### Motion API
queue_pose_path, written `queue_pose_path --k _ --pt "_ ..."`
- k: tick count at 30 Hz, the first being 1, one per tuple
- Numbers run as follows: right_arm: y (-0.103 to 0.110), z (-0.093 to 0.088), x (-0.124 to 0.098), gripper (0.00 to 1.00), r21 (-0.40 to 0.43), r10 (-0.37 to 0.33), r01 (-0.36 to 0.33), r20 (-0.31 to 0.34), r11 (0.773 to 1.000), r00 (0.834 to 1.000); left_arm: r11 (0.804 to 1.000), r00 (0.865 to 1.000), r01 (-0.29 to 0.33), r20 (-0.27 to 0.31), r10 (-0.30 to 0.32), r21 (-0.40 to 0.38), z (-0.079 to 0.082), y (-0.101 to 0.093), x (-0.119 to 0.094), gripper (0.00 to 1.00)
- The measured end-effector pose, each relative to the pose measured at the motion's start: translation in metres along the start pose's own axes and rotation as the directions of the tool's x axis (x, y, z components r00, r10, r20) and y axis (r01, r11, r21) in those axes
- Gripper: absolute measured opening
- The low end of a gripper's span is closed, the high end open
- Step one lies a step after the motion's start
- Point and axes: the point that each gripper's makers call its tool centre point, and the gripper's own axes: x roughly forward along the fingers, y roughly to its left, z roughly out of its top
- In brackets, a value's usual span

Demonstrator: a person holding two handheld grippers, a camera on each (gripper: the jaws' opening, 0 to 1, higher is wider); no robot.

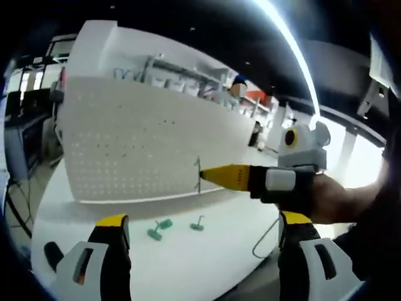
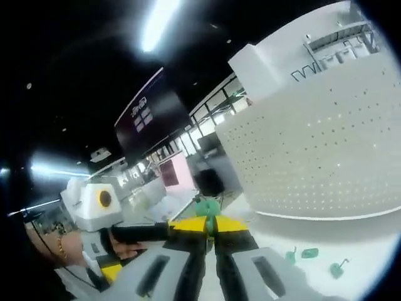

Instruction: Insert the hook assembly into the mounting plate slot until the hook locks in place.

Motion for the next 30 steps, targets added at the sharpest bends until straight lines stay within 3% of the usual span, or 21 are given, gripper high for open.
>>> queue_pose_path --k 15,17,30 --pt "-0.037 0.02 0.013 0.0 -0.045 -0.124 0.127 0.056 0.991 0.991 0.999 0.999 -0.051 -0.001 0.051 0.007 0.002 0.012 0.0 1.0" --pt "-0.051 0.029 0.016 0.0 -0.056 -0.17 0.175 0.084 0.983 0.982 0.998 0.998 -0.055 -0.006 0.055 0.0 0.0 0.014 0.002 1.0" --pt "-0.111 0.084 0.03 0.0 -0.031 -0.295 0.308 0.205 0.951 0.933 0.997 0.996 -0.079 -0.035 0.078 -0.02 -0.011 0.024 0.001 1.0"
